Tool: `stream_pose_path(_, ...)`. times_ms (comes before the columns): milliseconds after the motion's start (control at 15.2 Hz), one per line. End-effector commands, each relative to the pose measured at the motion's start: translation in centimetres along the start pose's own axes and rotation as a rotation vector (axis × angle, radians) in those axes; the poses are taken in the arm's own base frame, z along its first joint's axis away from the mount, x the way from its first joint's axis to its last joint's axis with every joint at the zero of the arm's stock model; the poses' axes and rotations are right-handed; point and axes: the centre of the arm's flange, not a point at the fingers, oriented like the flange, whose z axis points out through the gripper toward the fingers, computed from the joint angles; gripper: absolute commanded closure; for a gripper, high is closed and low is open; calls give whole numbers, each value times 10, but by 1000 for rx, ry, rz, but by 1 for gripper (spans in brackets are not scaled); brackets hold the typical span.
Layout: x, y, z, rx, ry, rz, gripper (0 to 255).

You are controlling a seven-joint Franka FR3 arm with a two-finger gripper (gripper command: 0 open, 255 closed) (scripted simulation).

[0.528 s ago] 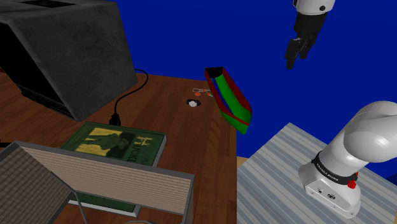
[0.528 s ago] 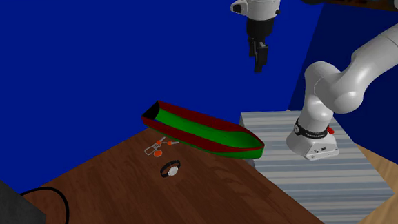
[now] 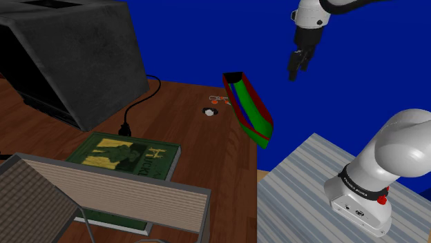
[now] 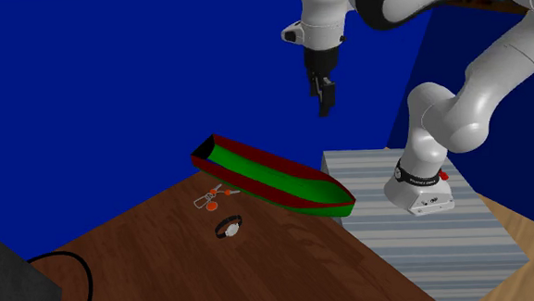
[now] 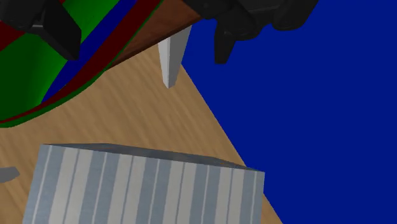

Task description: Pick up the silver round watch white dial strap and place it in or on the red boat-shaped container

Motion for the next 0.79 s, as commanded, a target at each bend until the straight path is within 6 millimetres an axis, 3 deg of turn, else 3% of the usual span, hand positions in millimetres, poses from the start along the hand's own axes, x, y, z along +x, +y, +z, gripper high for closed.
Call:
stream_pose_path(0,27,-2,9,19,5,-44,0)
stream_pose_path(726,146,-48,66,121,23,-284,0)
